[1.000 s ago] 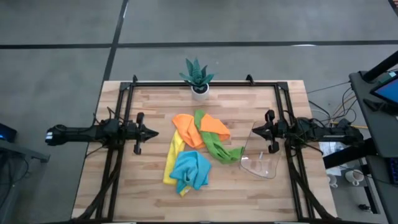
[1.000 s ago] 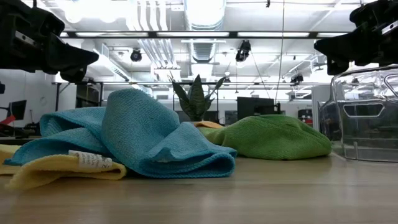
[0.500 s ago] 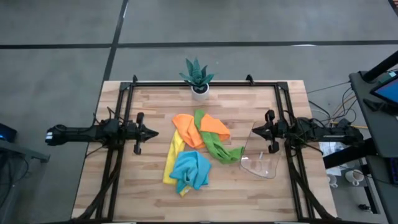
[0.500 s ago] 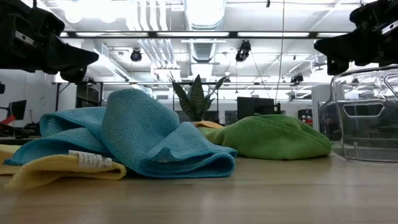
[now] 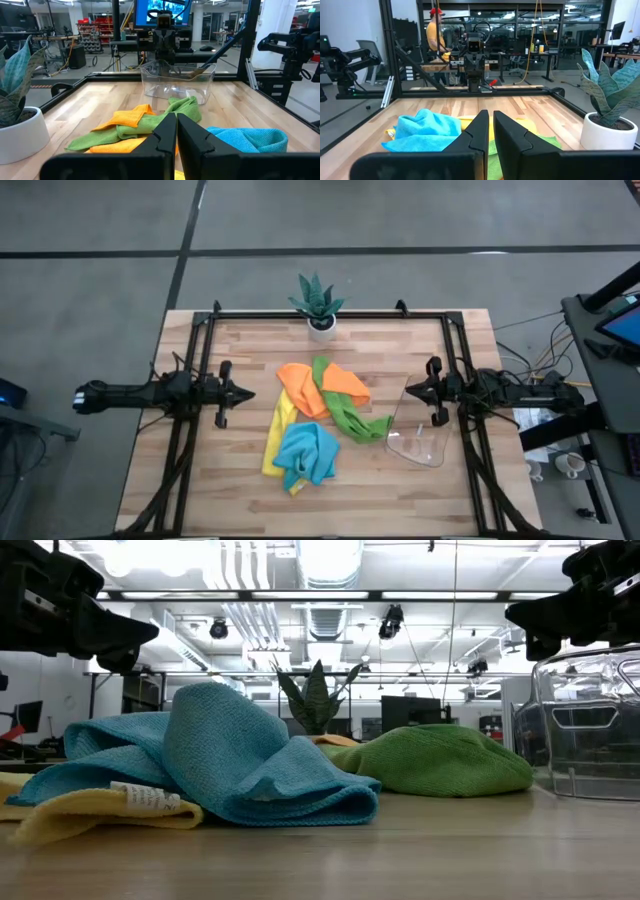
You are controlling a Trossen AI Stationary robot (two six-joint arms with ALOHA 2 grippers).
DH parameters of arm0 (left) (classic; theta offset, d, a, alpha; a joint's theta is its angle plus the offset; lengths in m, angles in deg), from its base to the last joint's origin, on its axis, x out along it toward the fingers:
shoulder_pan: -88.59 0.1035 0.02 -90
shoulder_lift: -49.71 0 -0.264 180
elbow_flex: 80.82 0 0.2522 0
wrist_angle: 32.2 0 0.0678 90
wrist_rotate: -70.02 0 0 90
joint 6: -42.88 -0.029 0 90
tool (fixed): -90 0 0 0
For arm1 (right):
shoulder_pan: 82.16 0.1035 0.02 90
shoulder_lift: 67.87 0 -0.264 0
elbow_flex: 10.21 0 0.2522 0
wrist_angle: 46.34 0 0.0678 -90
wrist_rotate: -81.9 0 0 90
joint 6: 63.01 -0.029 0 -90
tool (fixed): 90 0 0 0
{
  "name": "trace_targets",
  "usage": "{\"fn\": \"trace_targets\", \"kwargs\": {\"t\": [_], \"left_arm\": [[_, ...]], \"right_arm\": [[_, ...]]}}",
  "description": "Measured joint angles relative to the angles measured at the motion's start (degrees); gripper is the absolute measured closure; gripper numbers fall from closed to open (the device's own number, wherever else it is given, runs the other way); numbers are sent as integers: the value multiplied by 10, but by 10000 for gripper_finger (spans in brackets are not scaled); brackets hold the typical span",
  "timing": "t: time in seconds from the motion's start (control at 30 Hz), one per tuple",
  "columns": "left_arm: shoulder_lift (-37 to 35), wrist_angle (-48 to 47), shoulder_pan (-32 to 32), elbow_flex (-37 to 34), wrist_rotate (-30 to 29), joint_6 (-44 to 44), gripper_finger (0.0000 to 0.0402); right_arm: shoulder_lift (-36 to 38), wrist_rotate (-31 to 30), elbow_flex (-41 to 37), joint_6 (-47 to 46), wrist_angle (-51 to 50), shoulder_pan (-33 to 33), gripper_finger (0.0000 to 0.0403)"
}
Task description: Roll microfiber towels into tight, uniform cylinder then place into a basket
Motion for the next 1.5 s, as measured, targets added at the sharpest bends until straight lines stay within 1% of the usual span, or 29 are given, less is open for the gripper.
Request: {"fn": "trace_targets", "kwargs": {"t": [1.27,1.43,1.5], "left_arm": [[0,0,0,0,0,0,402],[0,12,0,0,-1,-6,402],[2,48,0,0,-12,-3,402]], "right_arm": [[0,0,0,0,0,0,380],[0,0,0,0,0,0,380],[0,0,0,0,0,0,380]]}}
